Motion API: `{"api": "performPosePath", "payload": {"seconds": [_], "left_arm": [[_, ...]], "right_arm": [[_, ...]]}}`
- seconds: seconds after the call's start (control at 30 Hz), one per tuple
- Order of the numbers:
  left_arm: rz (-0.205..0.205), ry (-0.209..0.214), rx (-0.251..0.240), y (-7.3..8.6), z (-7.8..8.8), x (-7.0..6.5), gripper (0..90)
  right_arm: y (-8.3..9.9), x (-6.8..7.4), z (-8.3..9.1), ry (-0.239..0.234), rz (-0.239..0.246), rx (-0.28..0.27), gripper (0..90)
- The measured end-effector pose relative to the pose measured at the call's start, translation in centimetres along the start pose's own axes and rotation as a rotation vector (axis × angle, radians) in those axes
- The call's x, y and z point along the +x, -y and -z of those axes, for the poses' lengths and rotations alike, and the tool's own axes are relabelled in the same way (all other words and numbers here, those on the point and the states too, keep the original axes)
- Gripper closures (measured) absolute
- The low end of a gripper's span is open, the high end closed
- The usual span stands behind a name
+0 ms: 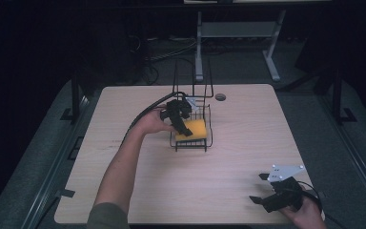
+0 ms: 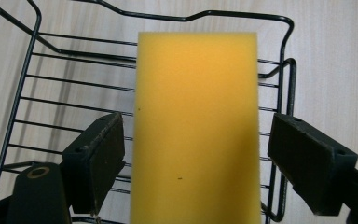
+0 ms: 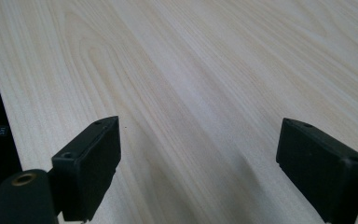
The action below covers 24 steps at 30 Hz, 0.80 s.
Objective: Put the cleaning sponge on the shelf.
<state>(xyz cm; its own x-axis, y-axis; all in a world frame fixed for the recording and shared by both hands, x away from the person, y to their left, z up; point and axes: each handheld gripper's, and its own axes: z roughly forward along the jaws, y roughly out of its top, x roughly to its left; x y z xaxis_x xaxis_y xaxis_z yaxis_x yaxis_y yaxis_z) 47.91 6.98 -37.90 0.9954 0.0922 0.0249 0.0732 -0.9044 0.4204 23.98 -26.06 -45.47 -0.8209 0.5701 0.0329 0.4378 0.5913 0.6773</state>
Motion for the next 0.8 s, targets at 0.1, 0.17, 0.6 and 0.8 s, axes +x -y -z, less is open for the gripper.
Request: {"api": "performPosePath", "payload": {"seconds": [0.1, 0.17, 0.6, 0.8], "left_arm": [[-0.001, -0.017, -0.013, 0.2, 0.2, -0.3, 18.2], [0.004, -0.022, -0.022, 0.4, 0.3, -0.5, 19.1], [-0.039, -0.036, -0.018, 0.4, 1.1, -1.9, 19.1], [-0.05, -0.047, -0.025, 0.2, 1.3, -2.5, 19.1]], "right_arm": [[0.0, 0.0, 0.0, -0.002, -0.003, 0.003, 13.2], [-0.1, 0.1, 0.0, -0.001, 0.0, 0.001, 13.2], [-0.2, 0.1, -0.1, -0.005, 0.008, -0.001, 13.2], [-0.2, 0.2, 0.1, -0.004, 0.001, -0.003, 13.2]]}}
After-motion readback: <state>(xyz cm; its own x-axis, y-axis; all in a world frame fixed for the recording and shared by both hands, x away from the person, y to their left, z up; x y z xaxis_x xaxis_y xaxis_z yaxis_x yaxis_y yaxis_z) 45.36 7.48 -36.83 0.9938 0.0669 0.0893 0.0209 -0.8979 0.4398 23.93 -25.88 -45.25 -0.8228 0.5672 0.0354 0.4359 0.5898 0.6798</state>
